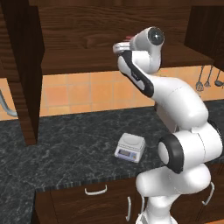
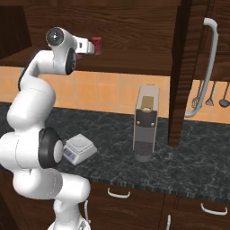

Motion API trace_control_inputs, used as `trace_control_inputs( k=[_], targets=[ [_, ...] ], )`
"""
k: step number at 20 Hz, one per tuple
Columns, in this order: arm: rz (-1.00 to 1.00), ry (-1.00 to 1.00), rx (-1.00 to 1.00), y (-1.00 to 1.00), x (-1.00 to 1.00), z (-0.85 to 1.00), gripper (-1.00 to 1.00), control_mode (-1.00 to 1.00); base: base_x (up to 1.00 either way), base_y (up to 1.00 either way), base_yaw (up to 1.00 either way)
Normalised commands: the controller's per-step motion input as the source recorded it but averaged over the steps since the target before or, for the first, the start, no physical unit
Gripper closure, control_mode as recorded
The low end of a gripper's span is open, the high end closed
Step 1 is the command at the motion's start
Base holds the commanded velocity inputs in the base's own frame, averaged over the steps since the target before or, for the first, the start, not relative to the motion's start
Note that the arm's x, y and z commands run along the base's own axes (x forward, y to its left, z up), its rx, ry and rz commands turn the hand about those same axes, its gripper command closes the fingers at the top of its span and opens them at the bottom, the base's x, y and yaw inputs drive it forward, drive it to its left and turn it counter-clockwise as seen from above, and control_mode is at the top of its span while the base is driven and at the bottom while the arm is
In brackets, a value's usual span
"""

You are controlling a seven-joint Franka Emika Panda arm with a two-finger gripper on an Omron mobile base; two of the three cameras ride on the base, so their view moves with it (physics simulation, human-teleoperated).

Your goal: Pick the canned food and place it on the digital scale for weighing, and close the cabinet.

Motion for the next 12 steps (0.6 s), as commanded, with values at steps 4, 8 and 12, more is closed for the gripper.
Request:
trace_control_inputs(
  k=[4, 8, 12],
  targets=[
    [0.16, -0.32, 0.12, -0.28, -1.0, 0.02, 1.0, -1.0, 0.0, 0.0, 0.0],
    [0.4, -0.13, 0.03, -0.53, -1.0, -0.41, 1.0, -1.0, 0.0, 0.0, 0.0],
    [0.51, -0.17, 0.04, -0.3, -0.69, -0.69, 1.0, -1.0, 0.0, 0.0, 0.0]
  ],
)
